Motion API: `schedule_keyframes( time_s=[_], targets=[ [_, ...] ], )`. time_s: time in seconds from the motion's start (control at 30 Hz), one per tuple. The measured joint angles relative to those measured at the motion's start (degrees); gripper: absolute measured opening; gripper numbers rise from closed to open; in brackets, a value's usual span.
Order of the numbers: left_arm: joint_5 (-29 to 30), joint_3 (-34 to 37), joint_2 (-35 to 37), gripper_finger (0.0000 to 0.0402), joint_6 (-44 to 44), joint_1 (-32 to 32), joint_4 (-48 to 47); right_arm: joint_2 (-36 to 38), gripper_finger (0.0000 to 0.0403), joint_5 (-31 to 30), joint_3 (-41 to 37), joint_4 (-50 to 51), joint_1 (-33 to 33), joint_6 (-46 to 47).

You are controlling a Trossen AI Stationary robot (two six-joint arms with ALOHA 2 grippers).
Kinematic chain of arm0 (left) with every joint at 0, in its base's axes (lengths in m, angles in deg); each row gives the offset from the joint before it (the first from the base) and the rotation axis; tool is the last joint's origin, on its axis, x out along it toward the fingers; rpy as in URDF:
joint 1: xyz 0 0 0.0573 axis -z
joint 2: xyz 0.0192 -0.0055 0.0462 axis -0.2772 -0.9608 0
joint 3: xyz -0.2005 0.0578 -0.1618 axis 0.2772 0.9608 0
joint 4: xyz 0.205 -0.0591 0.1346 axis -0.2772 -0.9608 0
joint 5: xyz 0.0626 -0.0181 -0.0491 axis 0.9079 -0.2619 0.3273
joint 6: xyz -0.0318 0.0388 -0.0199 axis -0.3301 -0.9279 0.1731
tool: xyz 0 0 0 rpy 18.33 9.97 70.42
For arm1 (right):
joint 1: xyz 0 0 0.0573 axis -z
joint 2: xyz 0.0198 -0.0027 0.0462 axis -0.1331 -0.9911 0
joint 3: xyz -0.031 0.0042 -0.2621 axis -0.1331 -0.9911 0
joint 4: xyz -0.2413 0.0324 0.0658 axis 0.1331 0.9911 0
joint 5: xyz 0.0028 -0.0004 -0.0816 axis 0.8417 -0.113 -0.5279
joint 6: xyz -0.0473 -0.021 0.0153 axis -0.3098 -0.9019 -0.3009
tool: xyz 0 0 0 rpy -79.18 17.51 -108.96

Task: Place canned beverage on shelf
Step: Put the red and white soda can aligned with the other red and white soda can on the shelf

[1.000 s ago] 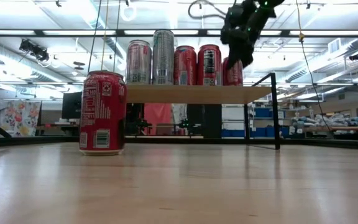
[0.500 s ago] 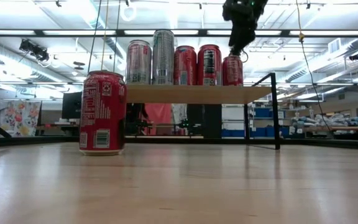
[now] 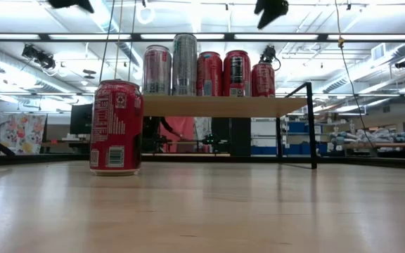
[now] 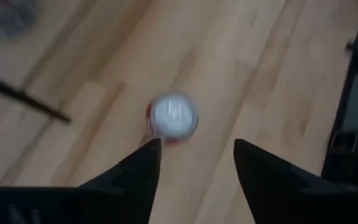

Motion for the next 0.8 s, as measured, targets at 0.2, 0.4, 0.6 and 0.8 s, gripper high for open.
schedule_keyframes(
  time_s=[0.2,0.4,0.6,0.8],
  targets=[
    [-0.17,7.1,0.09,0.0213,1.39,3.75,-1.06,0.0,0.0341,-0.87,-0.84,-3.54,-9.61,4.81],
    [-1.72,20.28,0.07,0.0213,1.79,4.3,11.71,0.02,0.0338,-1.33,-4.51,-10.64,-16.74,10.63],
    [3.07,28.74,0.02,0.0213,2.59,2.66,16.06,-0.08,0.0338,-1.23,-10.94,-14.37,-21.93,15.52],
    [1.5,35.99,0.02,0.0213,-5.79,-0.21,29.44,-0.09,0.0338,0.48,-19.87,-18.85,-24.77,20.44]
  ],
)
